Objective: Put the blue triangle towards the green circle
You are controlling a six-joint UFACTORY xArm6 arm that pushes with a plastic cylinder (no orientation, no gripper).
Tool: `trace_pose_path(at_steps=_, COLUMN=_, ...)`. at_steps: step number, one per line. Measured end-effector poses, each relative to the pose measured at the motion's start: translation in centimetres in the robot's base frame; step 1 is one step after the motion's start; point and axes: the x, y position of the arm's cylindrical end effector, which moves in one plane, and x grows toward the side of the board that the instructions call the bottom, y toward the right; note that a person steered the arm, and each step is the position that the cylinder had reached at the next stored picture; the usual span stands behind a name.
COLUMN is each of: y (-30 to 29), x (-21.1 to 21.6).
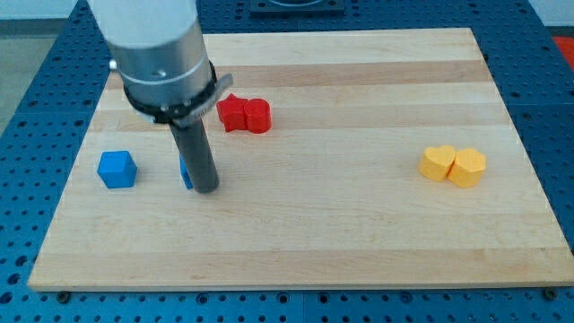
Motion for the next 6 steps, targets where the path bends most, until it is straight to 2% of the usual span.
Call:
trace_pose_path(at_steps=1, y=-2.0, x=-2.8)
trace_pose_path(at_steps=2, y=-2.2, x=-3.0)
trace_pose_path(at_steps=4, y=-8.5, x=-6.1)
trace_pose_path(at_steps=5, y=-11.4, x=-6.0)
trace_pose_path(at_steps=6, y=-9.7, x=-5.1)
